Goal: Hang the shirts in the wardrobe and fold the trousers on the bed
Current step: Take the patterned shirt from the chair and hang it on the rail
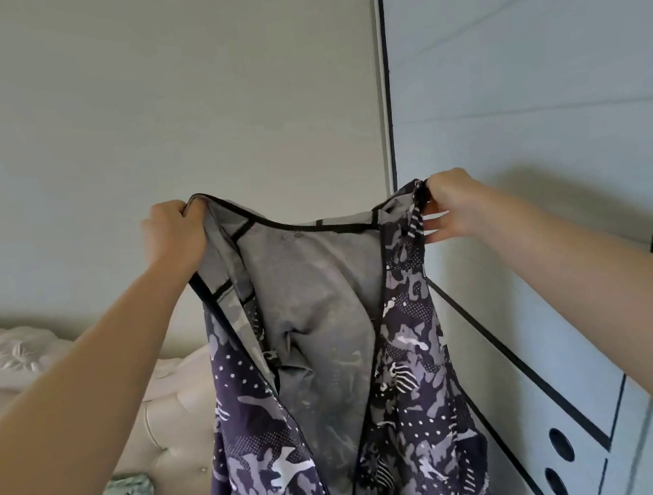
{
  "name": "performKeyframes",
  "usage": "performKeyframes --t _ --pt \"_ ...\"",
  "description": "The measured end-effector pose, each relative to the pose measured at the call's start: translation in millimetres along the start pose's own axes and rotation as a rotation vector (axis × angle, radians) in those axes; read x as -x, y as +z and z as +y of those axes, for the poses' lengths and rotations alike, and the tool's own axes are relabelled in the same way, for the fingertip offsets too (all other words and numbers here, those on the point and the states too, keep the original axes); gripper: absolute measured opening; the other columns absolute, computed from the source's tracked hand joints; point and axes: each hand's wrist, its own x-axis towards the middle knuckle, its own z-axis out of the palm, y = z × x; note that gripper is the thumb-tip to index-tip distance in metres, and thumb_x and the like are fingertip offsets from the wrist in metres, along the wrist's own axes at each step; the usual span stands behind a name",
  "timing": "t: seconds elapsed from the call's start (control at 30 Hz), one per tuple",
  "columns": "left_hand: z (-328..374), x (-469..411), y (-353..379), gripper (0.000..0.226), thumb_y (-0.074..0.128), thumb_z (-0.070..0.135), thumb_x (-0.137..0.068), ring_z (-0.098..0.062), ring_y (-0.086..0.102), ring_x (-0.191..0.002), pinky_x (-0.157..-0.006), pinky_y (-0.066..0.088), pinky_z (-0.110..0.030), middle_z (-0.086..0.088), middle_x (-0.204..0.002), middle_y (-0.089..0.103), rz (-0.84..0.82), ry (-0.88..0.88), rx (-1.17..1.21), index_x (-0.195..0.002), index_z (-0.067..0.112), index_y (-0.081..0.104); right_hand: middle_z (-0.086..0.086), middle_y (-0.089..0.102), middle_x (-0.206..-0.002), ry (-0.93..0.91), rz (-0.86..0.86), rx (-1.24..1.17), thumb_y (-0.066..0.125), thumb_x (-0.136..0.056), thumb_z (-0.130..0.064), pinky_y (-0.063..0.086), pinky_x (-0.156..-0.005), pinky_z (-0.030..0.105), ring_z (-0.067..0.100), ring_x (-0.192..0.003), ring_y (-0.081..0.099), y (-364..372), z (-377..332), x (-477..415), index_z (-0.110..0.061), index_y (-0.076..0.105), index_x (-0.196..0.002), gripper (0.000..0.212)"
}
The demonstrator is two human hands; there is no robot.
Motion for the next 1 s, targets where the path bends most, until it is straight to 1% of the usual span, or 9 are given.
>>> performKeyframes --t 0.1,0.23,0.4,0.5,0.6,0.7,0.8,0.87,1.0 --pt "-8.0 6.3 -11.3 0.039 0.047 0.028 -0.095 -0.023 0.033 -0.053 -0.051 0.023 -0.033 -0.006 -0.058 0.036 -0.003 0.002 -0.006 -0.062 0.012 0.035 0.019 0.061 -0.090 0.051 -0.008 -0.134 0.021 -0.079 0.000 0.050 -0.086 0.044 0.029 -0.080 0.059 7.6 -5.7 15.1 -0.001 0.062 -0.090 0.042" --pt "-28.6 20.8 -29.2 0.032 0.048 0.025 -0.095 -0.024 0.041 -0.056 -0.052 0.029 -0.033 -0.009 -0.061 0.046 -0.065 0.022 -0.040 -0.067 0.007 0.046 0.023 0.069 -0.092 0.030 0.015 -0.126 0.019 -0.085 -0.002 0.057 -0.078 0.045 0.034 -0.086 0.069 12.3 -9.4 43.7 0.004 0.063 -0.094 0.045" --pt "-62.5 42.2 -52.5 0.029 0.045 0.020 -0.097 -0.031 0.051 -0.066 -0.055 0.037 -0.035 -0.013 -0.068 0.056 -0.124 0.062 -0.071 -0.073 0.006 0.055 0.012 0.049 -0.086 0.021 0.100 -0.103 0.036 -0.058 -0.018 0.037 -0.072 0.037 0.024 -0.076 0.048 4.1 0.1 76.6 -0.016 0.044 -0.092 0.035" --pt "-82.0 53.0 -68.4 0.022 0.043 0.016 -0.096 -0.035 0.055 -0.076 -0.064 0.044 -0.038 -0.015 -0.080 0.061 -0.125 0.011 -0.071 -0.087 0.009 0.061 0.009 0.046 -0.090 0.029 0.070 -0.104 0.058 -0.049 -0.026 0.040 -0.068 0.033 0.024 -0.078 0.049 -0.4 13.0 112.0 -0.017 0.039 -0.092 0.048" --pt "-86.5 67.7 -84.4 0.026 0.040 0.016 -0.094 -0.037 0.057 -0.089 -0.074 0.049 -0.042 -0.016 -0.098 0.063 -0.123 -0.045 -0.071 -0.105 0.016 0.064 0.012 0.043 -0.110 -0.083 0.112 0.109 0.063 -0.075 -0.014 0.047 -0.080 0.040 0.025 -0.096 0.052 -4.7 29.0 153.3 -0.015 0.030 -0.113 0.050" --pt "-78.2 84.1 -97.4 0.033 0.036 0.017 -0.095 -0.037 0.057 -0.093 -0.078 0.050 -0.045 -0.015 -0.106 0.064 -0.134 -0.050 -0.059 -0.111 0.020 0.064 0.012 0.048 -0.103 -0.258 0.124 0.382 0.042 -0.097 -0.006 0.032 -0.053 0.029 0.014 -0.060 0.038 -14.4 43.3 187.1 -0.014 0.025 -0.133 0.040" --pt "-68.3 104.0 -109.3 0.032 0.037 0.016 -0.096 -0.032 0.053 -0.088 -0.074 0.045 -0.040 -0.014 -0.105 0.064 -0.144 -0.047 -0.050 -0.112 0.019 0.064 0.022 0.038 -0.143 -0.420 0.105 0.550 0.034 -0.098 -0.004 0.033 -0.049 0.024 0.014 -0.051 0.036 -23.8 47.5 214.1 -0.032 0.024 -0.141 0.052" --pt "-61.4 120.3 -118.7 0.027 0.039 0.016 -0.095 -0.031 0.052 -0.082 -0.069 0.042 -0.037 -0.012 -0.095 0.063 -0.159 -0.049 -0.049 -0.105 0.016 0.064 0.025 0.047 -0.135 -0.483 0.071 0.637 0.031 -0.097 -0.001 0.038 -0.054 0.023 0.014 -0.055 0.045 -28.1 49.0 231.9 -0.040 0.045 -0.129 0.052" --pt "-50.0 154.9 -138.9 0.024 0.040 0.019 -0.091 -0.037 0.058 -0.072 -0.062 0.042 -0.034 -0.014 -0.076 0.062 -0.175 -0.048 -0.065 -0.082 0.008 0.059 0.000 0.068 -0.113 -0.487 0.051 0.717 0.034 -0.095 0.002 0.048 -0.083 0.021 0.017 -0.102 0.061 -38.8 54.3 270.9 -0.032 0.071 -0.086 0.050"
